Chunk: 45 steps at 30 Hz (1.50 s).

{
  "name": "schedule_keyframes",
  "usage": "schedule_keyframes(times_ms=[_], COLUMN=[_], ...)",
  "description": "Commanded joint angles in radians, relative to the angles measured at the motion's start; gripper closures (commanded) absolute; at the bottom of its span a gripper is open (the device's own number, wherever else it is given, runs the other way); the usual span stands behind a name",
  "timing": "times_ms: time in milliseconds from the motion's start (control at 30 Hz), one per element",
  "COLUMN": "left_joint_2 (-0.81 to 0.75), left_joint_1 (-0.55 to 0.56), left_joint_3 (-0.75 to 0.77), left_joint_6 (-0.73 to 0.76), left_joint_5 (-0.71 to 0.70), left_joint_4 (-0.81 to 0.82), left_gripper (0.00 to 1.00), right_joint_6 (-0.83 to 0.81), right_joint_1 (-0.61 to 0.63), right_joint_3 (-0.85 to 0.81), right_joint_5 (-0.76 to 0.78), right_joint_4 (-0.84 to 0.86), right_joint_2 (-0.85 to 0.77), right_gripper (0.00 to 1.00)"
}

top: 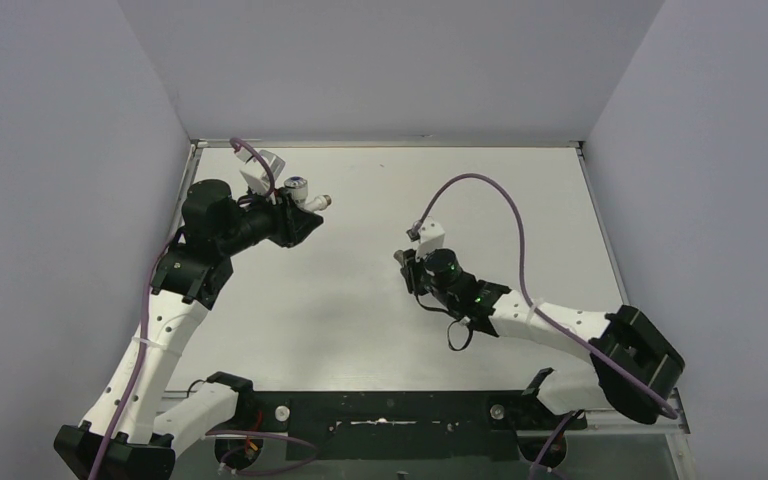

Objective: Install the water faucets
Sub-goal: Adjust the adaptor at the center of the board.

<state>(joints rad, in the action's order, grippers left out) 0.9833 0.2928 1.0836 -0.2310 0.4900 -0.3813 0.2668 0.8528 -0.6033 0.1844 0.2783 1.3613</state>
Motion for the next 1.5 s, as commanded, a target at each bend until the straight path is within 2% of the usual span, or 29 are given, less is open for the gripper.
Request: schedule_keyframes(times_ms=[0, 133, 267, 533, 733, 1000, 1467], left_joint_2=[-0.008, -0.001, 0.001, -0.017, -0.032, -0.045, -0.039], left_joint_1=[-0.005, -0.005, -0.004, -0.004, -0.004, -0.004, -0.004], left_joint_3=[0.008, -0.001, -0.016, -0.053, -0.066, -0.071, -0.062], left_joint_6=[0.020, 0.039, 0.057, 0.062, 0.072, 0.081, 0.079], left_joint_5=[-0.039, -0.060, -0.070, -0.074, -0.080, -0.081, -0.072], left_joint_4=[0.054, 0.045, 0.041, 0.046, 0.039, 0.025, 0.016], left_gripper=[1.00, 1.00, 1.00, 1.00, 1.00, 1.00, 1.00], right_joint_6=[0.075, 0.110, 0.137, 0.146, 0.122, 0.100, -0.001], right_joint_1=[-0.046, -0.108, -0.124, -0.125, -0.120, -0.097, -0.095], right_joint_3=[-0.122, -0.237, -0.399, -0.590, -0.649, -0.693, -0.677], right_joint_5=[0.001, -0.092, -0.137, -0.170, -0.256, -0.296, -0.357], right_joint_4=[-0.449, -0.716, -0.994, -1.309, -1.388, -1.456, -1.432], right_joint_2=[-0.110, -0.151, -0.097, 0.053, 0.140, 0.221, 0.335], right_gripper=[1.00, 1.00, 1.00, 1.00, 1.00, 1.00, 1.00])
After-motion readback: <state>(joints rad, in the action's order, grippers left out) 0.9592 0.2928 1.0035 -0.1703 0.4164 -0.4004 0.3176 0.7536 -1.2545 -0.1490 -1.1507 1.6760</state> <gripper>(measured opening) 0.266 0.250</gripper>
